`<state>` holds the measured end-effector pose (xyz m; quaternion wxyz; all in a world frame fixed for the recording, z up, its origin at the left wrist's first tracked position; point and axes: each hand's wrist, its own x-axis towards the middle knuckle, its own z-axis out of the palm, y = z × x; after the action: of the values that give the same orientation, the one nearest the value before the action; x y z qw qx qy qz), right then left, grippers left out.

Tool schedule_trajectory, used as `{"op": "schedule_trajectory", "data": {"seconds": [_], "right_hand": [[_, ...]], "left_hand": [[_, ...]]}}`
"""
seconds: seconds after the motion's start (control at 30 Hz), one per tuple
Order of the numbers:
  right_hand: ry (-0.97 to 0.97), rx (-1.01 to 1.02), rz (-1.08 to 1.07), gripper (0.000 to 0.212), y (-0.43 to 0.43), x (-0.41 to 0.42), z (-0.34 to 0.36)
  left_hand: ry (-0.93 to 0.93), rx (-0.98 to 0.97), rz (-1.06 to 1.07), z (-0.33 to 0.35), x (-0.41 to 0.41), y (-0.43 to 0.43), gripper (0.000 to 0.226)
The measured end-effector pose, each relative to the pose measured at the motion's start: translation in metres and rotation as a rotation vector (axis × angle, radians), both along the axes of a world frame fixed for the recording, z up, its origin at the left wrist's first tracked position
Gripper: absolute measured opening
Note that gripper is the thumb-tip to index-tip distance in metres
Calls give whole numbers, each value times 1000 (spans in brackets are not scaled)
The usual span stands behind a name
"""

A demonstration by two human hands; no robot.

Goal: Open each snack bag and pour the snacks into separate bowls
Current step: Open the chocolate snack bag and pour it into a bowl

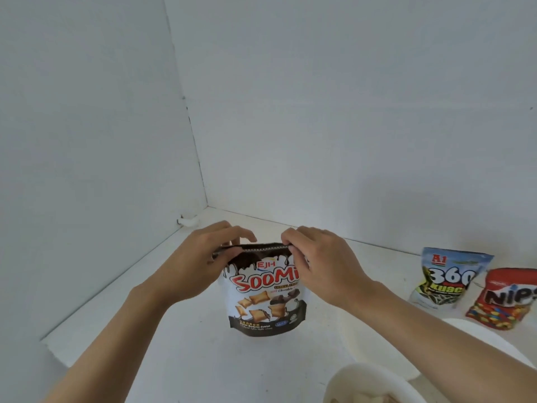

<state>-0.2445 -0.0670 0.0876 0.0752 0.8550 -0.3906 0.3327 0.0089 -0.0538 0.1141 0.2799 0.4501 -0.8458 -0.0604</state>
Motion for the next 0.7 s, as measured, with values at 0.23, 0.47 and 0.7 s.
{"op": "schedule_trajectory", "data": {"seconds": [0.23, 0.47, 0.7], "right_hand": [[44, 103, -145, 25, -7, 32, -19], [62, 190, -183, 8, -7, 43, -23], [9, 76, -39, 6, -14, 49, -29]], "left_hand": [[-37, 80, -52, -15, 24, -18, 31], [-13, 140, -56, -25, 23, -20, 30], [12, 141, -41, -26, 24, -23, 27]]}}
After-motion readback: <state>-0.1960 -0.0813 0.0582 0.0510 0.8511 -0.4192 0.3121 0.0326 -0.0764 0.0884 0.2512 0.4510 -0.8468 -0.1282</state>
